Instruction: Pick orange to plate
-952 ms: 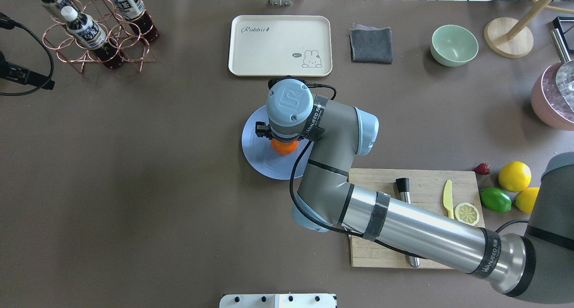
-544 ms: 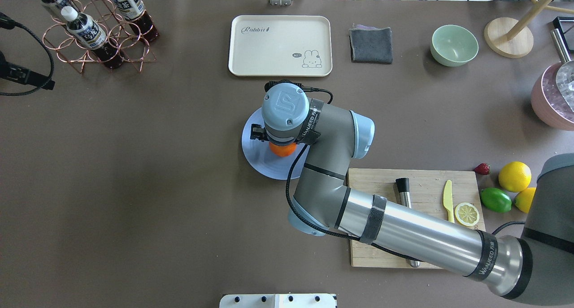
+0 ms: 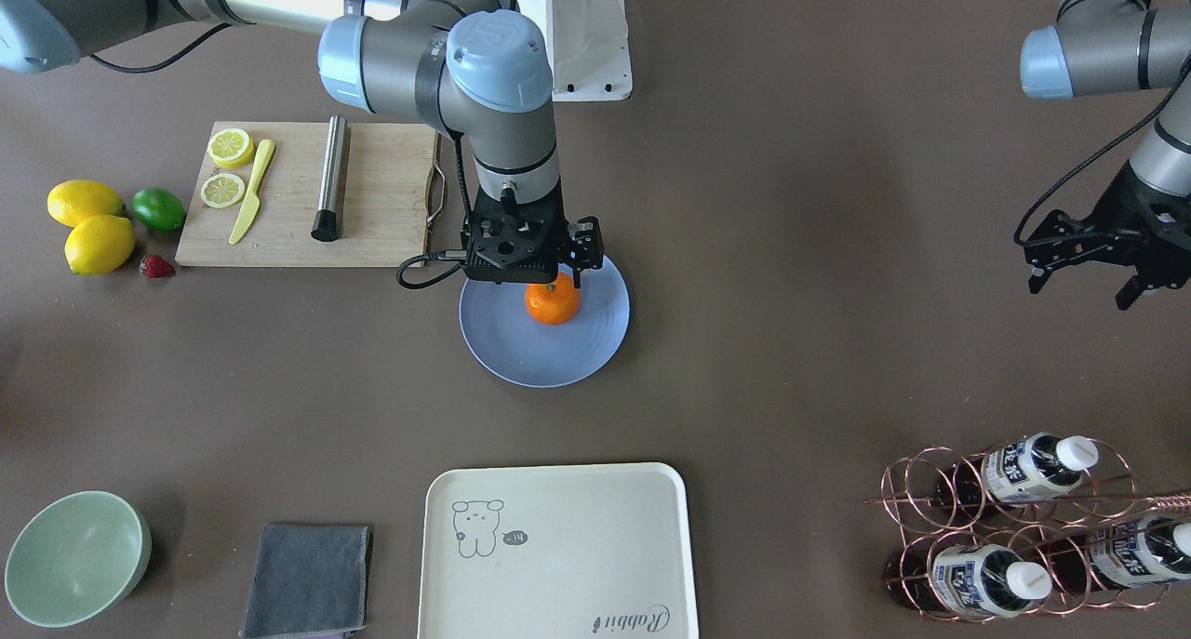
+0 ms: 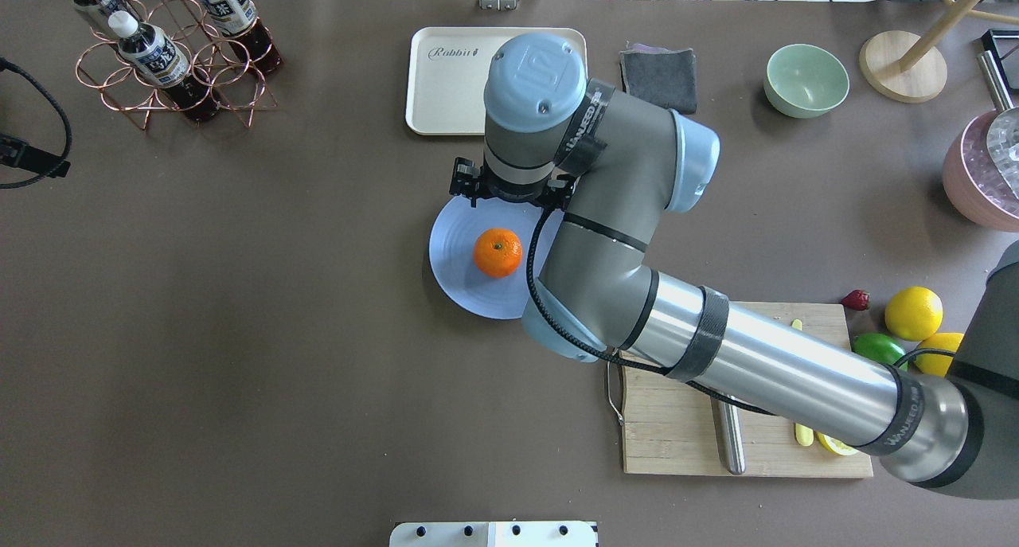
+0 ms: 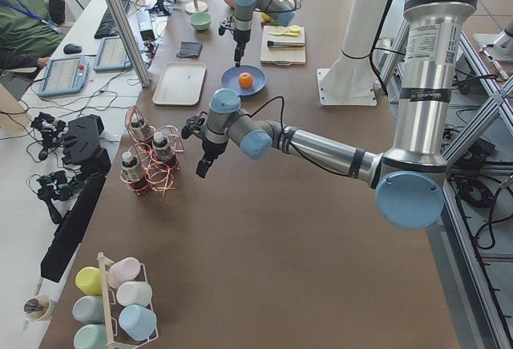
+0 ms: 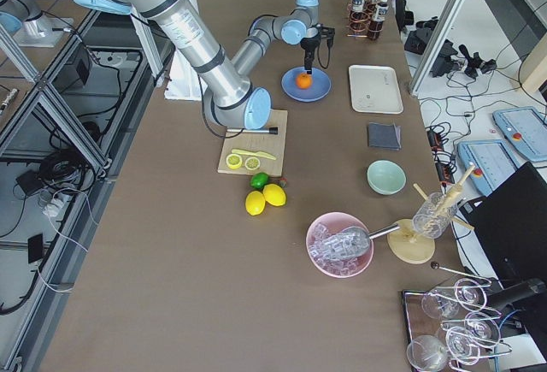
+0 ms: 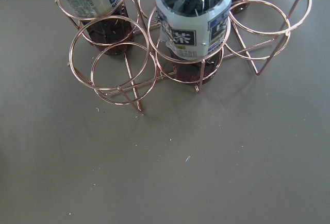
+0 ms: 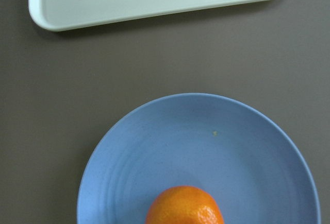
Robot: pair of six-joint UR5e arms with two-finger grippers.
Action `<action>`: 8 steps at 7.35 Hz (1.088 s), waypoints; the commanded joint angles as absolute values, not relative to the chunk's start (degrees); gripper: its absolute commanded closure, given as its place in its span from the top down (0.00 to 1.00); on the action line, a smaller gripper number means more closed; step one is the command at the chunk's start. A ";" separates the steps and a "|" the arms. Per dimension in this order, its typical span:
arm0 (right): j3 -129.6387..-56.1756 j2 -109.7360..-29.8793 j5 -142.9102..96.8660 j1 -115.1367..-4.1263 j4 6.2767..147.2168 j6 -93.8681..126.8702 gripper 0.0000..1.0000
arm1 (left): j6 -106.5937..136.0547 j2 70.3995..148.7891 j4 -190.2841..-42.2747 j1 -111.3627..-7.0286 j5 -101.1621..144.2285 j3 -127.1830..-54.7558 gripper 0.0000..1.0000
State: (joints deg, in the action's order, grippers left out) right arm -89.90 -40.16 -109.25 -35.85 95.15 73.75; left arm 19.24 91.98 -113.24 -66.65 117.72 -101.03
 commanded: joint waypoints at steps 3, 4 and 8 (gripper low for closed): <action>-112.74 -62.43 -122.31 -54.18 107.75 50.18 1.00 | -4.25 89.82 -98.67 -85.39 124.63 -100.72 0.98; -112.24 -67.28 -126.08 -60.32 107.75 40.61 1.00 | -5.26 89.91 -94.87 -86.39 124.72 -100.64 0.98; -103.04 -82.33 -133.68 -83.02 107.14 3.06 1.00 | -5.27 89.83 -93.60 -91.83 131.28 -91.60 0.98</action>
State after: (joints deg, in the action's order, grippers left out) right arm -106.29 -78.28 -132.36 -77.01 107.41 12.90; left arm -5.24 89.78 -93.47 -89.66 127.80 -94.58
